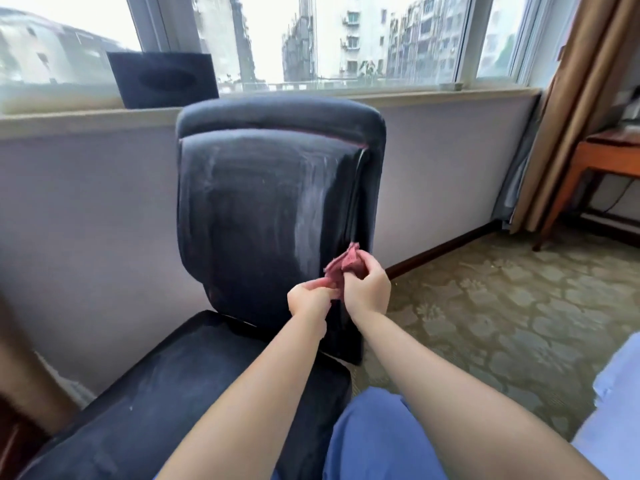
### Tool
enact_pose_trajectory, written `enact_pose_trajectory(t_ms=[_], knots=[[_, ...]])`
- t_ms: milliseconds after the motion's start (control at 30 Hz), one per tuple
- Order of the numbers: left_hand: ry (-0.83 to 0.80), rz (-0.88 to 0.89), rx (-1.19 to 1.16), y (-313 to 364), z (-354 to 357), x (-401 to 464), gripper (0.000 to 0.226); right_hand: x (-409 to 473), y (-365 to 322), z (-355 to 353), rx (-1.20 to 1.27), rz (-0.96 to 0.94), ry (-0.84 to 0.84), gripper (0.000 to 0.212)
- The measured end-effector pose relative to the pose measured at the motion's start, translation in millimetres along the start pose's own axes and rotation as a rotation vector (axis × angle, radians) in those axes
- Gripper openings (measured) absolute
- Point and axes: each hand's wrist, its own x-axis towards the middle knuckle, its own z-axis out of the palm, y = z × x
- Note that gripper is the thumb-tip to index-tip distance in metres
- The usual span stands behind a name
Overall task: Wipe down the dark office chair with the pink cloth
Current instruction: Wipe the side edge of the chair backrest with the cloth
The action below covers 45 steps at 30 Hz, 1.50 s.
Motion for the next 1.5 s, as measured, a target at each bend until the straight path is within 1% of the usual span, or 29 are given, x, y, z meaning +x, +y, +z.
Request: enact_pose_trajectory(t_ms=[67, 133, 300, 367, 433, 533, 600, 667, 733, 800, 933, 1000, 1067, 1167, 1367, 1500], knots=[[-0.024, 0.108, 0.066, 19, 5, -9, 0.032, 10, -21, -4, -0.119, -0.192, 0.046, 0.039], [-0.036, 0.229, 0.151, 37, 9, -13, 0.035, 23, -40, -7, -0.241, -0.345, 0.091, 0.042], [0.018, 0.422, 0.402, 76, 14, -6, 0.041, 60, -73, -15, -0.464, -0.646, 0.259, 0.042], [0.041, 0.503, 0.533, 90, 14, 0, 0.045, 76, -82, -18, -0.552, -0.758, 0.268, 0.044], [0.045, 0.602, 0.674, 101, 15, 9, 0.046, 91, -89, -19, -0.635, -0.83, 0.231, 0.046], [0.002, 0.827, 0.887, 112, 21, 27, 0.047, 108, -91, -20, -0.732, -0.856, 0.179, 0.048], [-0.02, 0.946, 0.981, 117, 28, 39, 0.05, 115, -89, -19, -0.777, -0.875, 0.165, 0.046], [-0.037, 1.029, 1.031, 121, 36, 49, 0.054, 120, -88, -17, -0.81, -0.911, 0.173, 0.04], [-0.035, 1.068, 1.022, 125, 41, 57, 0.053, 122, -84, -17, -0.836, -0.954, 0.192, 0.031], [-0.026, 1.094, 1.019, 127, 40, 63, 0.053, 122, -76, -20, -0.876, -0.991, 0.192, 0.036], [-0.077, 1.089, 1.117, 137, 38, 73, 0.072, 124, -65, -24, -0.925, -1.042, 0.198, 0.039], [-0.113, 1.079, 1.151, 146, 43, 76, 0.076, 129, -71, -22, -0.917, -1.037, 0.223, 0.036], [-0.123, 1.074, 1.201, 152, 47, 80, 0.076, 135, -78, -16, -0.894, -1.008, 0.249, 0.032], [-0.108, 1.066, 1.254, 152, 47, 85, 0.076, 139, -87, -9, -0.862, -0.94, 0.23, 0.039], [-0.079, 1.073, 1.324, 155, 44, 89, 0.077, 139, -86, -15, -0.959, -0.974, 0.208, 0.038], [-0.058, 1.084, 1.323, 153, 44, 90, 0.078, 143, -93, -3, -0.904, -0.907, 0.199, 0.042]])
